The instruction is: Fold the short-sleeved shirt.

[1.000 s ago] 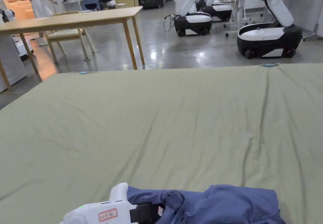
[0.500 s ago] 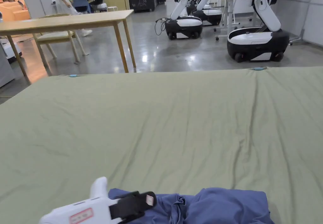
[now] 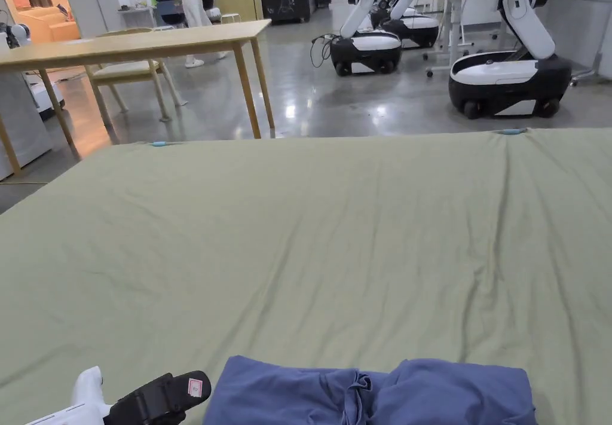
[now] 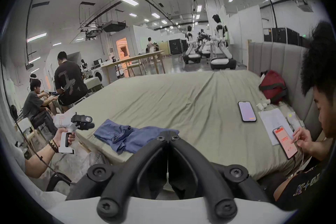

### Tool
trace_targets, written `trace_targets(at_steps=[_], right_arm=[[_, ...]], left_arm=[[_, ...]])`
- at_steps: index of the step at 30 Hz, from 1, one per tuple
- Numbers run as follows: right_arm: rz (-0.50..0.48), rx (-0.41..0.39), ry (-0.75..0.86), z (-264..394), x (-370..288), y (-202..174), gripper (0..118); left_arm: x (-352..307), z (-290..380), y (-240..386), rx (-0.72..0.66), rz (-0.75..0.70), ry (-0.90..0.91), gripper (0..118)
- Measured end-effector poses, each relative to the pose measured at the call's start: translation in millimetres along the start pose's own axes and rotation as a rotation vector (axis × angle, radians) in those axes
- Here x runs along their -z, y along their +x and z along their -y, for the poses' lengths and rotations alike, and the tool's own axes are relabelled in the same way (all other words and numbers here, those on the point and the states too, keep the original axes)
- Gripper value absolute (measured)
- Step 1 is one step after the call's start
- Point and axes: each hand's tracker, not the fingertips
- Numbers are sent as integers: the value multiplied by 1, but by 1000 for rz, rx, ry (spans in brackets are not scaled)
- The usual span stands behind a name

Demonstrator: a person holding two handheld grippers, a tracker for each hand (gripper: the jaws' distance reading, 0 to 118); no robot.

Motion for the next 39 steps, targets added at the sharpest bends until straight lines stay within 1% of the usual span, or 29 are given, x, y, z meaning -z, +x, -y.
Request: trace_targets(at_steps=[1,2,5,8,10,11,13,14,15,16,17,18,19,23,25,28,29,31,35,38,39], right_arm=[[7,-8,9,-2,-3,0,1],[16,-14,18,-4,-5,0,1],[45,-25,42,-9,-11,-1,1],[50,-34,41,-9,-13,-1,1],[53,-32,42,-9,-13,-2,1],[48,-31,40,-9,-13,-2,1],[39,-28,38,-8,-13,-4,1],[33,-28,36,-8,-14,-5,1],[26,-28,35,-7,-16,-5,1],[24,-28,37,-7,-18,-5,1],[23,-28,38,-7,-20,-4,1],[24,-26,38,-7,-21,-3,1],[29,-21,38,-8,-21,0,1],[46,-13,42,-8,-23,3,1],[46,-10,42,-8,-23,4,1],[37,-6,44,-7,-26,6,1],[34,-3,44,-7,-25,7,1],[32,-1,41,-7,-23,7,1],[18,-1,33,-6,-16,5,1],[2,1,30,-8,-11,5,1],[-2,0,29,-8,-10,2,1]], left_arm=[[4,-9,-26,-9,5,-14,112],[9,-10,-31,-18,17,-19,112],[35,-11,-38,-48,-9,-91,112],[55,-14,-30,0,58,-98,112],[73,-11,-25,-51,169,-184,112],[83,-9,-22,-55,199,-212,112],[95,-2,-15,4,170,-216,111],[95,-2,-12,17,181,-215,103],[95,-3,-10,21,207,-228,59],[94,-1,-8,23,189,-221,14],[91,4,-6,62,104,-182,15],[89,2,-5,82,87,-154,15],[87,2,-7,81,59,-189,15],[61,-5,-18,33,67,-131,15],[36,-13,-21,54,66,-102,15],[-4,-28,-39,20,-7,-22,15],[-17,-27,-32,12,-50,8,15],[-35,-30,-36,-34,-69,22,16],[-41,-27,6,5,-44,32,16],[-21,-24,60,87,64,-7,16],[-9,-21,82,122,75,-27,16]])
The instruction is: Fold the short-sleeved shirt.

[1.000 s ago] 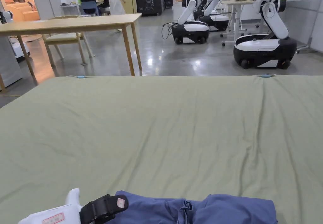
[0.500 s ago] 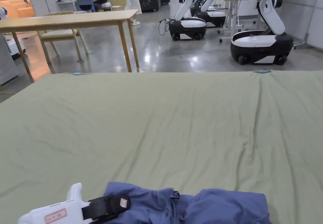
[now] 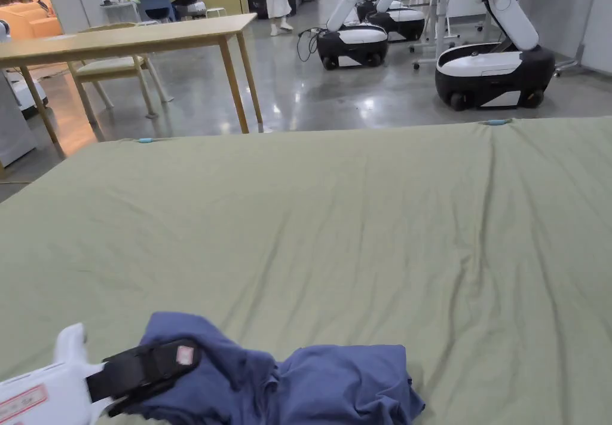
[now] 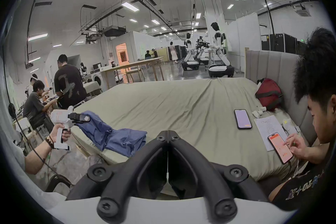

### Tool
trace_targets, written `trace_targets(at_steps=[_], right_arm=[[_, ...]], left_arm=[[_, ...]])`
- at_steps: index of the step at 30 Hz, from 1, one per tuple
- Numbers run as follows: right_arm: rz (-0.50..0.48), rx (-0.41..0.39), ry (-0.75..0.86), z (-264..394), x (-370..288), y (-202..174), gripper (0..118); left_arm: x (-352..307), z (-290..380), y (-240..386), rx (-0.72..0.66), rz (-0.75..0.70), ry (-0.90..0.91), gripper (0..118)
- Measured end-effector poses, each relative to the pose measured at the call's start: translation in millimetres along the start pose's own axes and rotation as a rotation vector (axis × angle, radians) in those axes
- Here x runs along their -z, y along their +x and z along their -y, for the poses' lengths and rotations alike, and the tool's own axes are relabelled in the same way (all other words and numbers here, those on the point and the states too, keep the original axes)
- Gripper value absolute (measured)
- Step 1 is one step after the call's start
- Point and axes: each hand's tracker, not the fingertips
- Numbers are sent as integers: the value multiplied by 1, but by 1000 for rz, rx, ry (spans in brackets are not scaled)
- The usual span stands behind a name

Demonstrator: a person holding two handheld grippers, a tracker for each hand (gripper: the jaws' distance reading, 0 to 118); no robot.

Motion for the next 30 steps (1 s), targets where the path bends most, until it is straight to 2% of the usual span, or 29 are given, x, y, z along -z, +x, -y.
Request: trace_targets(at_steps=[2,5,11,12,13,14,15,16,17,21,25,26,27,28,29,30], right_arm=[[0,-4,1,-1,0,-2,1],[3,2,13,2,-8,1,1],[73,29,24,8,-34,14,1],[87,35,26,9,-40,17,1],[98,42,25,10,-44,21,1],[111,50,25,11,-48,24,1],[126,55,25,12,-51,27,1],[137,58,25,13,-53,31,1],[145,62,25,14,-55,33,1],[149,76,28,16,-55,36,1],[134,74,26,16,-53,33,1],[129,72,24,16,-52,33,1],[123,71,22,16,-50,32,1],[117,71,21,16,-49,32,1],[112,70,20,16,-46,31,1],[105,70,18,15,-42,31,1]], left_arm=[[29,0,29,27,-1,-35,16],[83,11,63,34,-89,-82,16],[176,49,58,12,-147,-212,17],[185,55,56,-19,-145,-237,25],[191,61,54,-37,-120,-252,39],[196,69,55,-43,-92,-262,64],[199,76,56,-47,-33,-262,94],[201,81,61,-45,39,-260,107],[203,85,66,-29,71,-263,116],[204,81,80,97,3,-329,117],[170,54,75,-7,79,-265,117],[156,45,73,7,100,-213,115],[141,38,71,35,90,-154,106],[126,32,69,57,68,-109,88],[116,29,68,72,36,-84,57],[110,28,69,88,-22,-68,8]])
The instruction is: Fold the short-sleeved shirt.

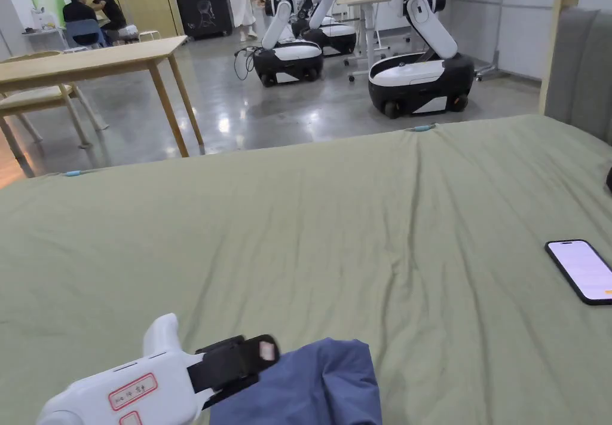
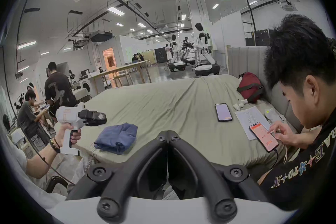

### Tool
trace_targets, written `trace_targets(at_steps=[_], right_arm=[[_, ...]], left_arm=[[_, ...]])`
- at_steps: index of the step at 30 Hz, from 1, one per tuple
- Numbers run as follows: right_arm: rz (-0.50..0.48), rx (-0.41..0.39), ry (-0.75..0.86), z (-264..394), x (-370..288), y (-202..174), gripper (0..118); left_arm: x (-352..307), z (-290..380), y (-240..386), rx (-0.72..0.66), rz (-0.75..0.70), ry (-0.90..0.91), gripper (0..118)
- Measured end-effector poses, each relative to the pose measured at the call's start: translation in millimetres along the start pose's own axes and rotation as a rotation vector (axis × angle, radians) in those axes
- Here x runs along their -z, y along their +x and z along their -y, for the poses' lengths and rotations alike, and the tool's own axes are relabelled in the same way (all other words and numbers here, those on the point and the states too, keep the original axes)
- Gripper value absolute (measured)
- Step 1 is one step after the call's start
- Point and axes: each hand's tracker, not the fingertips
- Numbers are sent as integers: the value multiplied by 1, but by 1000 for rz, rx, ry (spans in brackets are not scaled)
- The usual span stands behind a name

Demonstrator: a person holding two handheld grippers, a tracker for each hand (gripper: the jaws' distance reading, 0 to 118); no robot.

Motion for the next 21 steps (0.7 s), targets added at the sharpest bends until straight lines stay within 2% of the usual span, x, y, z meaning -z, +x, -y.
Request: trace_targets(at_steps=[1,5,9,12,14,18,19,21], right_arm=[[-8,0,-3,0,4,-1,1],[-52,2,-26,1,25,-11,1],[-98,-13,-51,4,39,-25,1],[-107,-18,-52,9,33,-30,1],[-98,-6,-53,11,27,-27,1],[-65,23,-66,10,32,-21,1],[-74,28,-74,10,39,-22,1],[-156,42,-112,10,68,-32,1]], left_arm=[[-5,1,0,12,-40,0,0],[13,13,16,69,-38,-99,0],[82,38,32,67,-48,-240,0],[131,61,32,131,-132,-331,0],[146,69,26,113,-183,-362,0],[130,65,32,93,-135,-328,0],[122,63,37,91,-117,-317,0],[85,52,47,145,-67,-243,0]])
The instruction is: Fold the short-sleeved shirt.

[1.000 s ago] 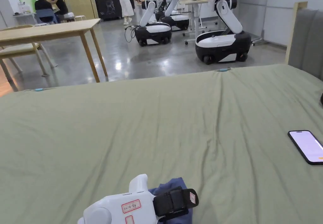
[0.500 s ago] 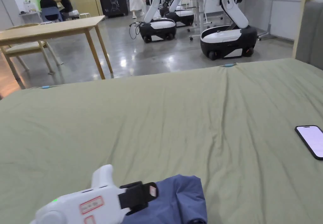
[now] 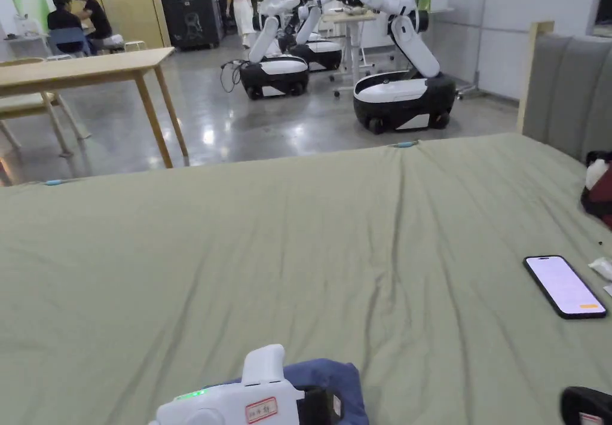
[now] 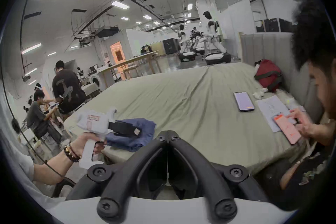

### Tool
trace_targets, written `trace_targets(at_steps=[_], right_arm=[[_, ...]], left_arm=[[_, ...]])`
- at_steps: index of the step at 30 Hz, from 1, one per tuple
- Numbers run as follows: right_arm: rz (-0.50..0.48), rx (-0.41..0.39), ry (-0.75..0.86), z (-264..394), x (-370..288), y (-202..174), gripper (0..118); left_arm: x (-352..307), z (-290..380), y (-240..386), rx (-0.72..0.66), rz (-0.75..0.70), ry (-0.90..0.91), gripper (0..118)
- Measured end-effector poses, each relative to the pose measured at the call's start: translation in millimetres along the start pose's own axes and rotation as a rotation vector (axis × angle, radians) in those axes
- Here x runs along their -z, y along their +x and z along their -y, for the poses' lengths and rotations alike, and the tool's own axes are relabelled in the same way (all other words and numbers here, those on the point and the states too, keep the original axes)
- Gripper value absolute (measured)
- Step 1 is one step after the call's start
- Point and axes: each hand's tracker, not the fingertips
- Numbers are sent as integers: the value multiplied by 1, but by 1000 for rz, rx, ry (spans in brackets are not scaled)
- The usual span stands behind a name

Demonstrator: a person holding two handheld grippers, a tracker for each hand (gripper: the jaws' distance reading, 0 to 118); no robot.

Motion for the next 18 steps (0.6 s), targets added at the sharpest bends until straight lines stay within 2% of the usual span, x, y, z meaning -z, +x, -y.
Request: trace_targets(at_steps=[2,5,7,8,10,11,12,13,14,15,16,17,18], right_arm=[[-114,16,-36,0,40,-11,1],[-284,39,-131,11,120,-29,1],[-318,16,-200,18,168,-45,1],[-331,12,-238,23,194,-52,1],[-333,66,-370,35,238,-59,1],[-318,90,-434,44,256,-59,1],[-256,94,-482,53,268,-58,1],[-217,86,-523,61,276,-57,1],[-237,98,-511,68,280,-53,1],[-288,141,-454,70,275,-47,1],[-299,171,-451,69,272,-43,1],[-300,202,-467,67,268,-41,1],[-300,212,-472,67,268,-39,1]], left_arm=[[-37,1,-1,7,32,76,0],[-92,8,-24,-60,43,159,0],[-115,12,-45,-80,0,172,0],[-125,15,-56,-82,-29,182,0],[-139,22,-75,-105,-109,178,0],[-143,24,-86,-134,-105,162,0],[-145,27,-97,-175,-101,162,1],[-145,31,-105,-210,-97,174,7],[-144,33,-115,-231,-76,177,18],[-140,33,-125,-254,-48,176,51],[-134,33,-134,-270,-9,163,87],[-124,33,-144,-299,27,146,109],[-115,33,-151,-331,73,141,116]])
